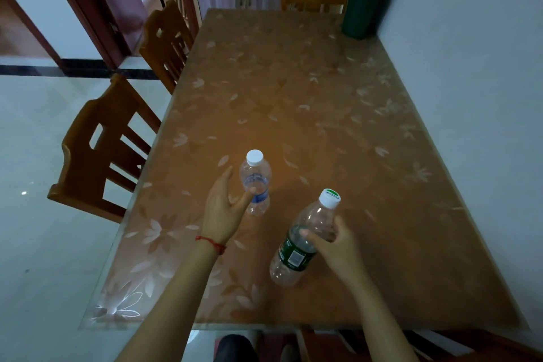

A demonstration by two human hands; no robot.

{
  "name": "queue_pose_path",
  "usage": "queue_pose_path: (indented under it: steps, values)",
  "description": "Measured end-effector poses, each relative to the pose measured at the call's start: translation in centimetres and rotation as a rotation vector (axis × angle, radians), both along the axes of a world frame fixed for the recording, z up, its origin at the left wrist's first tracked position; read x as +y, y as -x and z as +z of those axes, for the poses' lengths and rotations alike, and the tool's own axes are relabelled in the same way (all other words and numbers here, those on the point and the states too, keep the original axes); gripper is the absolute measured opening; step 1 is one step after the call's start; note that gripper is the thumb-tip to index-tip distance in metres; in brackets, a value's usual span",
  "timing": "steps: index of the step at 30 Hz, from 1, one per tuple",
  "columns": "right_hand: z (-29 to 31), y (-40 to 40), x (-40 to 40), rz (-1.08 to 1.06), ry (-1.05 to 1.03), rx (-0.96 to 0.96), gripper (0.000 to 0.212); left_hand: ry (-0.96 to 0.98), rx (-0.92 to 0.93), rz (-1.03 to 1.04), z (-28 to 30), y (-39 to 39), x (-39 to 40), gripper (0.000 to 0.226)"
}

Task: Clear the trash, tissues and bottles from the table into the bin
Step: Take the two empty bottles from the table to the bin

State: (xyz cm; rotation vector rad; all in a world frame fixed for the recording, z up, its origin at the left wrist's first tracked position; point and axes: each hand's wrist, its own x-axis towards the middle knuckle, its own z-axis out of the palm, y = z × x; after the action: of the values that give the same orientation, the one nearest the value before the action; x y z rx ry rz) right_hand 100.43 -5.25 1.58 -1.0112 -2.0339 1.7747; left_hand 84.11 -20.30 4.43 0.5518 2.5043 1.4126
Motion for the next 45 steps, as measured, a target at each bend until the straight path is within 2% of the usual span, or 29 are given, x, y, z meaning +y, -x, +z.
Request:
queue_pose_path:
  steps: [6,13,20,25,28,34,39,42,45]
  values:
    - [-0.3,-1.9,0.3,-0.016,0.039,-0.003,0.04,-0.076,-0.113,0.014,-0.5,2.0,3.3,0.085]
    - [-0.4,-3.2,0.6,-0.023,0.048,-0.009,0.04,-0.11,-0.073,0.061,-1.6,2.3,3.9,0.068]
    - [0.2,-2.6,0.2,0.036,0.051,0.034,0.041,-0.123,-0.125,0.09,-1.9,1.7,0.5,0.067]
    - [0.6,-1.8,-0.4,0.098,0.069,0.053,0.04,-0.158,-0.152,0.169,-1.2,0.4,-3.5,0.043]
    - [0.8,-1.4,-1.0,0.179,0.088,0.053,0.043,-0.183,-0.209,0.205,-0.4,-1.0,-6.4,0.031]
    - [1.1,-0.4,-2.9,0.38,0.118,0.049,0.046,-0.121,-0.17,0.325,0.5,-5.3,-12.8,0.035]
    - [1.1,0.8,-5.2,0.578,0.131,0.033,0.043,-0.204,-0.203,0.535,0.1,-9.5,-17.4,0.035]
    - [1.3,1.5,-7.2,0.656,0.13,0.012,0.038,-0.241,-0.234,0.624,0.0,-11.5,-20.1,0.023]
    - [1.6,2.1,-9.4,0.74,0.117,-0.001,0.036,-0.292,-0.246,0.705,0.1,-13.1,-22.7,0.023]
